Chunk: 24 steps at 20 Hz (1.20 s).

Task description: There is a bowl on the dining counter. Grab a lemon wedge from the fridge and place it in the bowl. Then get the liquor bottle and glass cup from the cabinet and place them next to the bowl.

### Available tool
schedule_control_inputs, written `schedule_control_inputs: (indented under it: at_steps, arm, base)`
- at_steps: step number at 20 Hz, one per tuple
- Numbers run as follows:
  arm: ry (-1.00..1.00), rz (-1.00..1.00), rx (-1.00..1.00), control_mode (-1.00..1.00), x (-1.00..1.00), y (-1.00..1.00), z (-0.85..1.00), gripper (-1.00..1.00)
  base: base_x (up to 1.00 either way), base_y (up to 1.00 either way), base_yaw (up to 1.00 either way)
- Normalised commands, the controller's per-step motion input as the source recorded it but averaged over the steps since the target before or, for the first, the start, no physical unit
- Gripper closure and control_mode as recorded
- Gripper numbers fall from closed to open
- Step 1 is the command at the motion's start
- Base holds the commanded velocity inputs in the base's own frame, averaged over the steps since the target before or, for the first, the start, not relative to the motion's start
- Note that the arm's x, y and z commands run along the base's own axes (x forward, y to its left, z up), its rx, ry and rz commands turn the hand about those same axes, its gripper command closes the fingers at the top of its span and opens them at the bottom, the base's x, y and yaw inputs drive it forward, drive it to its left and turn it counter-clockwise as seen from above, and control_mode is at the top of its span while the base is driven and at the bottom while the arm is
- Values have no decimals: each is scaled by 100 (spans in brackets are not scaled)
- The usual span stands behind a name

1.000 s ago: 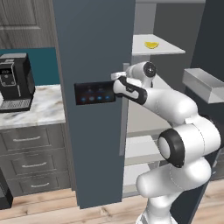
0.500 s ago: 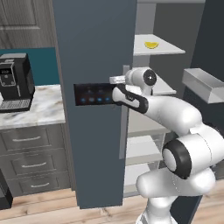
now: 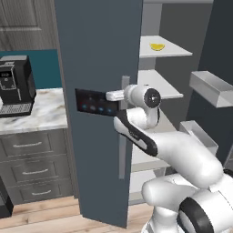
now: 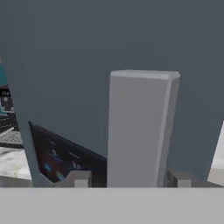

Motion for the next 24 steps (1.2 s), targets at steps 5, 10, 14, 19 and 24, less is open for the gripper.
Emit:
schedule_control_inputs:
  at_steps: [5,10,14,19,24]
  arm:
    - [2,0,1,-100,-89,74,0,100]
    - [8,0,5,-100,-67,63,0,-100]
    - [1,0,19,-100,-80,-12,8,-100]
    - [0,1,38,-100,-97,-55,31,-100]
    - [4,1,49,-100,-78,-67,50,-100]
  base:
    - [0,0,0]
    - [0,0,0]
    - [0,0,0]
    - [0,0,0]
    - [0,0,0]
